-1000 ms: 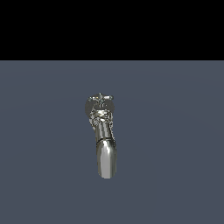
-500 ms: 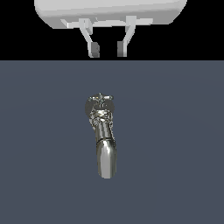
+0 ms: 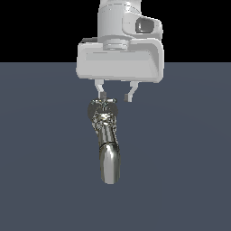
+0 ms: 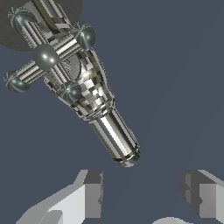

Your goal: Turn on the faucet by rotating a designated handle.

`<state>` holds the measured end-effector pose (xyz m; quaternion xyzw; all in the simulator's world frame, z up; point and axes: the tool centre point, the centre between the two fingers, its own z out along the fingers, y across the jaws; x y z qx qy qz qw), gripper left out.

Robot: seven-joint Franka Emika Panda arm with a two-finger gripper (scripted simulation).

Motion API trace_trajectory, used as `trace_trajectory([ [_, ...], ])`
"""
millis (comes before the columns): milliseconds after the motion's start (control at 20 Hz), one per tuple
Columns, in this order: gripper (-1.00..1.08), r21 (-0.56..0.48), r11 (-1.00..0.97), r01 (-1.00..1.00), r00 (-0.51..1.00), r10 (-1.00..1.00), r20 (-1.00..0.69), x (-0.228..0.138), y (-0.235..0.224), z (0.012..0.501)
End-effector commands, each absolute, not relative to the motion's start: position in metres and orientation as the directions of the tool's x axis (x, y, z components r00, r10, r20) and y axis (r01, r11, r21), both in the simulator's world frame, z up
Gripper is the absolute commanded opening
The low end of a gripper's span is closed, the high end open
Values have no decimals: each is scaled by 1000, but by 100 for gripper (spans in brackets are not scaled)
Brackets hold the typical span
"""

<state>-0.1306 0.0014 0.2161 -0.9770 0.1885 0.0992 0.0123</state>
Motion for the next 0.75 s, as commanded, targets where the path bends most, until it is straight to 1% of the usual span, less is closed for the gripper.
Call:
trace_trajectory([
  [0, 28, 14, -881, -474, 858, -465, -218, -132, -26, 191],
  [50, 79, -44, -864, -501, 854, -486, -187, -102, -14, 196],
  [100, 49, 0, -906, -423, 893, -417, -172, -101, -17, 181],
  [150, 49, 24, -925, -379, 911, -378, -165, -102, 10, 178],
  [200, 51, -41, -925, -379, 917, -369, -150, -83, 35, 177],
  [250, 84, -29, -885, -466, 879, -459, -127, -59, 2, 170],
  [300, 84, -22, -850, -526, 847, -521, -110, -62, -28, 175],
  [350, 24, 3, -807, -591, 805, -590, -55, -50, -98, 174],
  [400, 24, 4, -805, -594, 804, -593, -53, -50, -99, 175],
  [450, 2, 11, -804, -594, 804, -594, -28, -44, -107, 177],
  [500, -77, 24, -857, -514, 857, -514, -5, -37, -116, 178],
  [550, -77, 25, -860, -510, 860, -510, -4, -37, -113, 178],
  [600, 88, 38, -810, -586, 811, -585, 26, -30, -122, 179],
  [650, 91, 50, -813, -580, 815, -578, 52, -24, -133, 180],
  [700, 72, 16, -781, -624, 781, -624, 39, -23, -129, 174],
])
